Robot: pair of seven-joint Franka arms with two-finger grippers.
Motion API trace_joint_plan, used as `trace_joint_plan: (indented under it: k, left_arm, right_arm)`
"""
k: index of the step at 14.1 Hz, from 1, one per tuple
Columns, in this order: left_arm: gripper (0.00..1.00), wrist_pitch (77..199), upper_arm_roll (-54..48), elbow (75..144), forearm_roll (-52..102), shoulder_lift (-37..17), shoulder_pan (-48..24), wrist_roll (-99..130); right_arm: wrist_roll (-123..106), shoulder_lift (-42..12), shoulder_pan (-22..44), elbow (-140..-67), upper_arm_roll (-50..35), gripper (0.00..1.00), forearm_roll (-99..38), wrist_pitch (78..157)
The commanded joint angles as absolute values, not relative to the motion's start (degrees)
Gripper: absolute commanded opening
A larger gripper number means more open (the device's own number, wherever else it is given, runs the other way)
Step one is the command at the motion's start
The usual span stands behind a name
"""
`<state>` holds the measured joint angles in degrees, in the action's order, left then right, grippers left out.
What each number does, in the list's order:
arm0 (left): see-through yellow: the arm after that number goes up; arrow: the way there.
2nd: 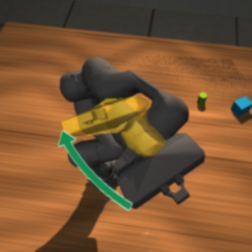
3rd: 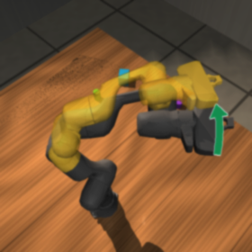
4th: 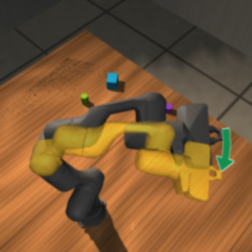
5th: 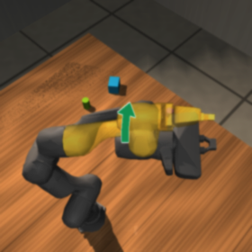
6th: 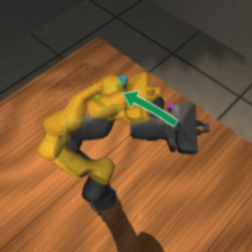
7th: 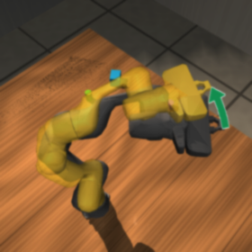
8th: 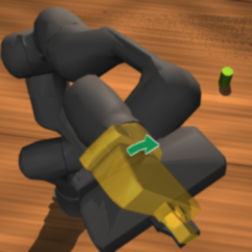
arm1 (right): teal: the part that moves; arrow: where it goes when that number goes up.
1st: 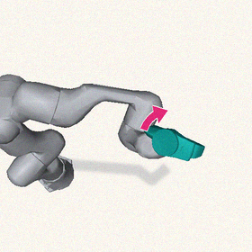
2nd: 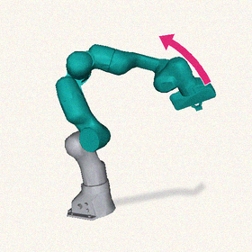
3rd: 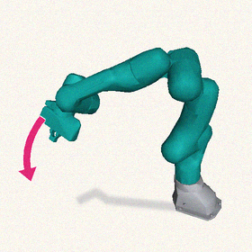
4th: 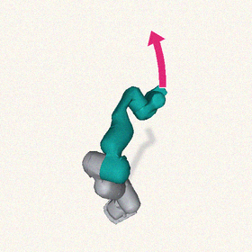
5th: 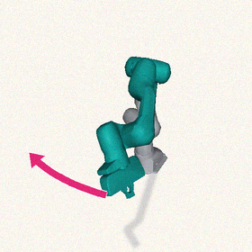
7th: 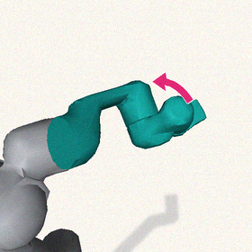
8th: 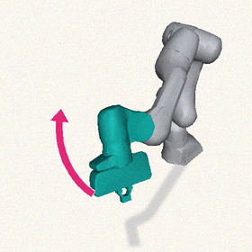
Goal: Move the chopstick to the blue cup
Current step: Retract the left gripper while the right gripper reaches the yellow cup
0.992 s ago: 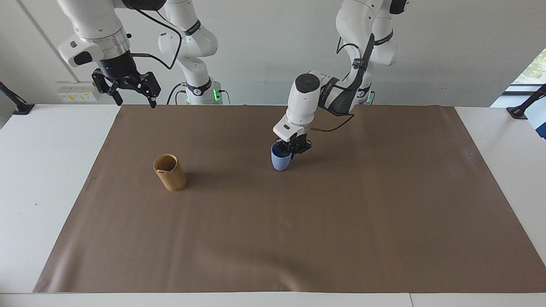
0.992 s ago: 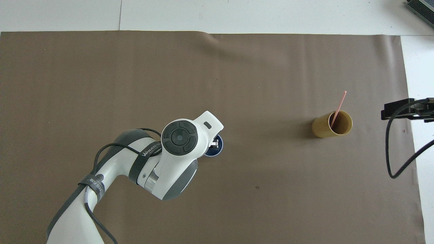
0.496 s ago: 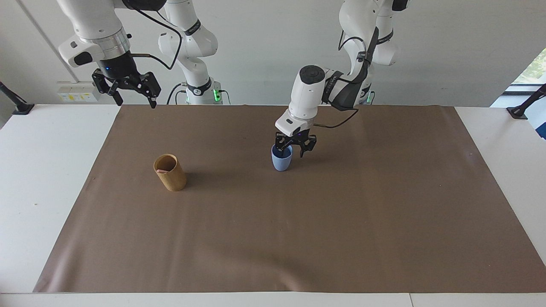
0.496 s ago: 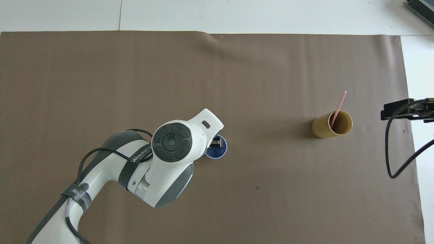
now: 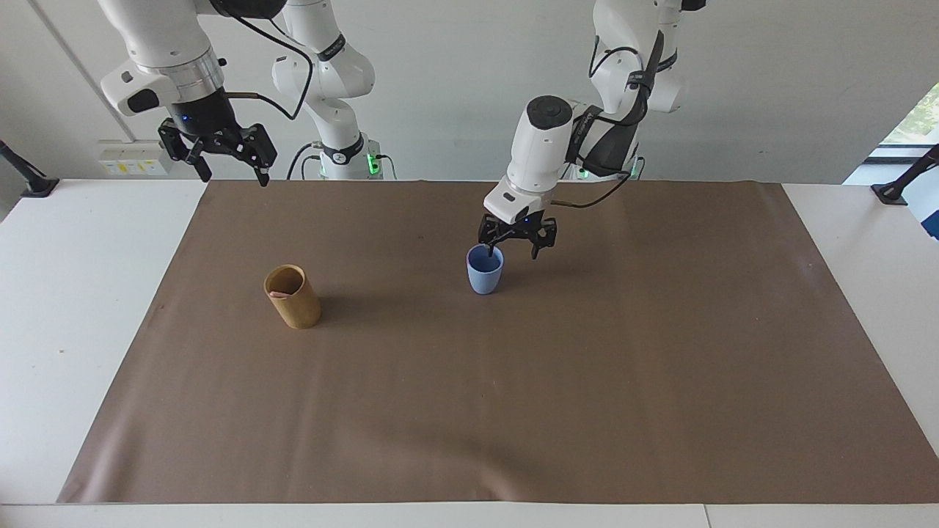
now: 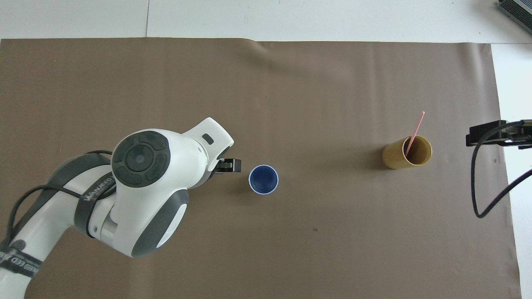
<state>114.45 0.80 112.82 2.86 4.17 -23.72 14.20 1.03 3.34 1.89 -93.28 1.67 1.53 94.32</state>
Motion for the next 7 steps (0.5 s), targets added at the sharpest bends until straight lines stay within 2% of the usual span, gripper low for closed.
trace_joint_plan:
  k: [1, 7]
  left_arm:
    - [1.00, 107.95, 0.09, 107.52, 2.55, 4.93, -16.99, 5.39]
    - [1.00, 92.04, 0.18, 88.98, 2.29, 2.56, -5.73, -6.77]
  right_arm:
    - [-1.32, 6.15, 1.50, -102.28, 1.49, 1.00, -1.83, 104.11]
    - [-15.70, 7.21, 1.32, -115.03, 1.49, 1.00, -7.73, 122.93]
